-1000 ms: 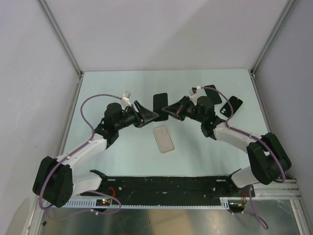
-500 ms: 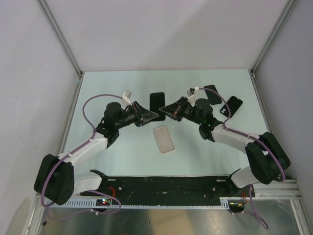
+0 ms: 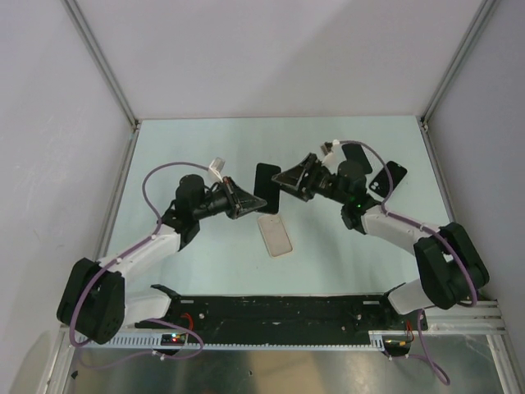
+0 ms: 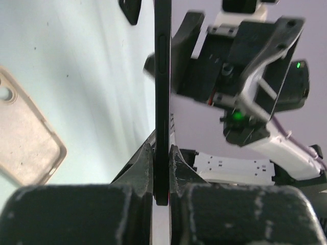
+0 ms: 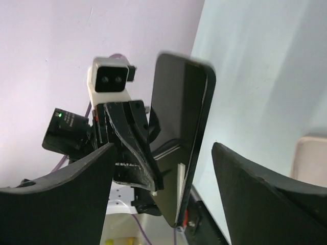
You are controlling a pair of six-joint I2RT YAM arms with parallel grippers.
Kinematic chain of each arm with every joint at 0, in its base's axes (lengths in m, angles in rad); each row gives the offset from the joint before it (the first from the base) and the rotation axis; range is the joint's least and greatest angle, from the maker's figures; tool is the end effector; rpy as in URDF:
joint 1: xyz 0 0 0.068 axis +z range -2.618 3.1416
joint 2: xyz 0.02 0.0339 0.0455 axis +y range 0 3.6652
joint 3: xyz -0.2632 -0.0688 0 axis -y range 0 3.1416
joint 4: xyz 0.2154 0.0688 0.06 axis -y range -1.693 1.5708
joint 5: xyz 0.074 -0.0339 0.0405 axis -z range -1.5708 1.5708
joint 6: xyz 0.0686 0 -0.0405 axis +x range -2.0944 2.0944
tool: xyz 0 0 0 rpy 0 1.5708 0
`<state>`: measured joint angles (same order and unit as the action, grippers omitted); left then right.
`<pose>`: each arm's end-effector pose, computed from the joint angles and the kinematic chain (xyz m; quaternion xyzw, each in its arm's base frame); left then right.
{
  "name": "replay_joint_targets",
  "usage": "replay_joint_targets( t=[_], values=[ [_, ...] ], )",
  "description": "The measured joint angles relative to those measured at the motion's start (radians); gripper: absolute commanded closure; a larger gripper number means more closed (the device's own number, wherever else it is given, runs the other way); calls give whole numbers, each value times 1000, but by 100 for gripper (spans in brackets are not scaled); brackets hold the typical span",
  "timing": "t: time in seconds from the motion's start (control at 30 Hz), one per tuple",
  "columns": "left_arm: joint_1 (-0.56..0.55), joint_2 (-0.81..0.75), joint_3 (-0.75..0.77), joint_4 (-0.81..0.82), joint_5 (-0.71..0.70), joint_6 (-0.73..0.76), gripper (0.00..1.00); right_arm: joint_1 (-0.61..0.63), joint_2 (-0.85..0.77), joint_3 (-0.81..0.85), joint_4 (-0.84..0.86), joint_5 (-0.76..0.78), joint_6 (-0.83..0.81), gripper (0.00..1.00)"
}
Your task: Put the phone into the phone case
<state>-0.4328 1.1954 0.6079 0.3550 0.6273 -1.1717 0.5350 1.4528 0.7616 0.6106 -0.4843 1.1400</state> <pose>0.2210 -0.1465 0.2591 -0.0909 0.7649 -0.5924 0.2362 0.2655 0.1944 0.2729 0.0574 0.7296 0.6070 0.3096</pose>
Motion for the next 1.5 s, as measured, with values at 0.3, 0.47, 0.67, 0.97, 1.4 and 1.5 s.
replay_joint_targets(
  t=[0.3, 0.47, 0.67, 0.97, 1.4, 1.5],
  values=[
    [-12, -91, -59, -39, 89, 51, 100, -252, 175, 187, 34, -406, -105, 16],
    [-47, -187, -92, -87, 145, 97, 100, -227, 355, 286, 232, -626, -29, 20],
    [-61, -330, -136, -291, 169, 207, 100, -148, 475, 295, 538, -800, 196, 27],
    [-61, -409, -139, -478, 190, 301, 100, -80, 433, 220, 666, -914, 247, 30],
    [-73, -392, -138, -556, 247, 413, 100, -30, 407, 157, 682, -968, 225, 37],
    [-78, -392, -138, -565, 251, 431, 100, -23, 407, 156, 682, -974, 224, 38]
  ],
)
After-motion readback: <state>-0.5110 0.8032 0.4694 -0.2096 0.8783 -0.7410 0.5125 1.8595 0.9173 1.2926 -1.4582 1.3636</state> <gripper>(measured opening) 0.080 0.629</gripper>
